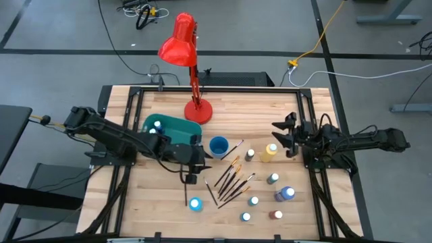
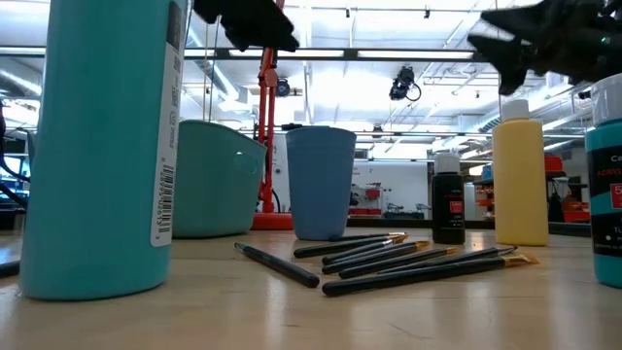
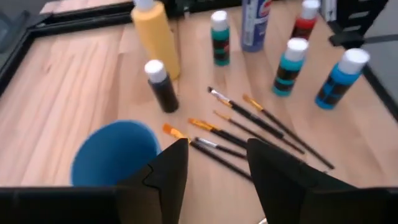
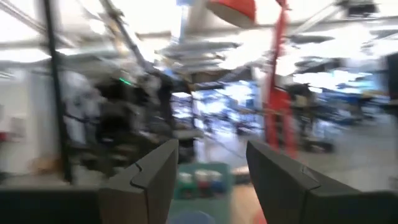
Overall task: Pick & Place Paint Supplies
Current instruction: Put the black paint bottle into the green bin
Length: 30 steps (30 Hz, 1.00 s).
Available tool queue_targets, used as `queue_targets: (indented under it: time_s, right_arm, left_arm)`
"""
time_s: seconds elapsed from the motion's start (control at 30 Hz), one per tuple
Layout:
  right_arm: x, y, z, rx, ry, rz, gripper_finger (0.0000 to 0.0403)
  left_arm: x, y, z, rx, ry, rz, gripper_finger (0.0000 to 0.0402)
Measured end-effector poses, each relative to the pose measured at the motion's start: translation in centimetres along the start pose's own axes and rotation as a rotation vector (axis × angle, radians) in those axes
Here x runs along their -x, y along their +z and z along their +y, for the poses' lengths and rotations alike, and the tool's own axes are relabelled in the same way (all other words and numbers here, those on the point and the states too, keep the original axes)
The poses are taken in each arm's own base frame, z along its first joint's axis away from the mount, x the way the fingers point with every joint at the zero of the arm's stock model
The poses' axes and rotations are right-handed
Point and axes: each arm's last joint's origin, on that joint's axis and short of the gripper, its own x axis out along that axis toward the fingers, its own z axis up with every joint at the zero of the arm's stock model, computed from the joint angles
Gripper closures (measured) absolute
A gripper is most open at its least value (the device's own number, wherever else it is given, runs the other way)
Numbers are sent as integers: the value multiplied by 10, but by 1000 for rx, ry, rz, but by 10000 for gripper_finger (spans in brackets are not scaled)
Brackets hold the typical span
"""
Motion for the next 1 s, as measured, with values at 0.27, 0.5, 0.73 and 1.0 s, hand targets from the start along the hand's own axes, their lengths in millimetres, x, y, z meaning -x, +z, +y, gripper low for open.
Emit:
queue_targets:
  time_s: [0.27,0.5,0.73,1.0]
  right_arm:
    - [-29,42,9,73,91,36,199]
    - [-75,66,17,117,58,580,199]
    - [-123,47,30,170,148,1017,199]
    - [-148,-7,32,188,141,1423,199]
  left_arm:
    - [6,4,3,-4,59,-30,170]
    - [7,3,5,-6,98,-22,160]
    - [7,3,6,-1,134,-25,165]
    - [7,3,6,29,139,-26,166]
